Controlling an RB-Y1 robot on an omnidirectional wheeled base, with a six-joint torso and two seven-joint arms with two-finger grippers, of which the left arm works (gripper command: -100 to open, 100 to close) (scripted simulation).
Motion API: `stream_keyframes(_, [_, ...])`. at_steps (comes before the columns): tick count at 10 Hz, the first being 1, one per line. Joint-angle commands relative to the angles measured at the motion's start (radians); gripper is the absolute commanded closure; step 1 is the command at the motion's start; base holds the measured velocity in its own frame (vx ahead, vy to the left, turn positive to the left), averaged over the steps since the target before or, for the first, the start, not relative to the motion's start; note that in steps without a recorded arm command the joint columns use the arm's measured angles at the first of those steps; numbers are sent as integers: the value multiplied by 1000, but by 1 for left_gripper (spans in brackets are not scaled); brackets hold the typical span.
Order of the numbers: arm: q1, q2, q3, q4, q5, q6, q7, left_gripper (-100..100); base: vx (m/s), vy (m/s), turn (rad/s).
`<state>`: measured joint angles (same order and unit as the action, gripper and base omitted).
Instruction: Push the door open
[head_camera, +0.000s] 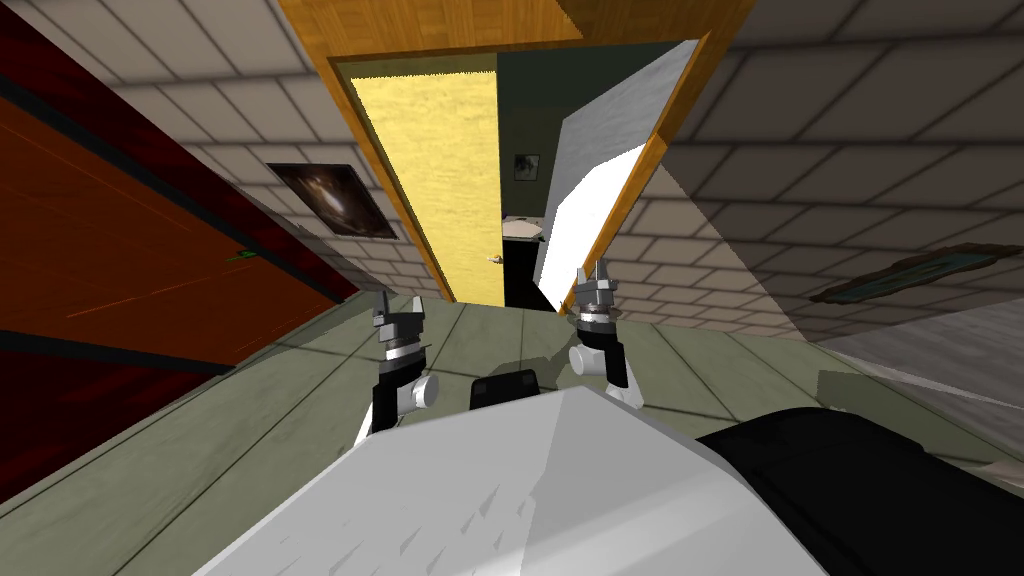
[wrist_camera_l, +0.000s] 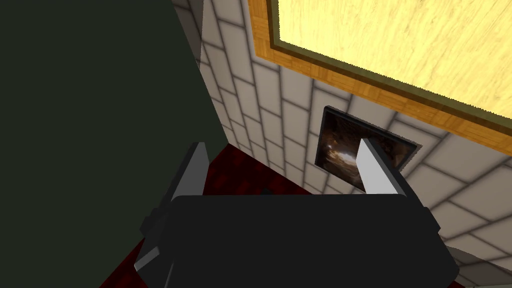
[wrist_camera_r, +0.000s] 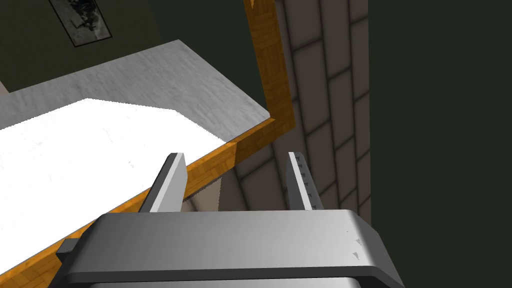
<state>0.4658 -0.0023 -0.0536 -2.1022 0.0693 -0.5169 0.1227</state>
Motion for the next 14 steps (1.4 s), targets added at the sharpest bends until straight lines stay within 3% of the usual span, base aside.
stream_keyframes(1, [-17, 12, -2, 40, -3, -7, 1, -100, 108, -13, 0])
stream_keyframes(14, [-137, 59, -28, 324, -32, -60, -1, -100, 102, -13, -1])
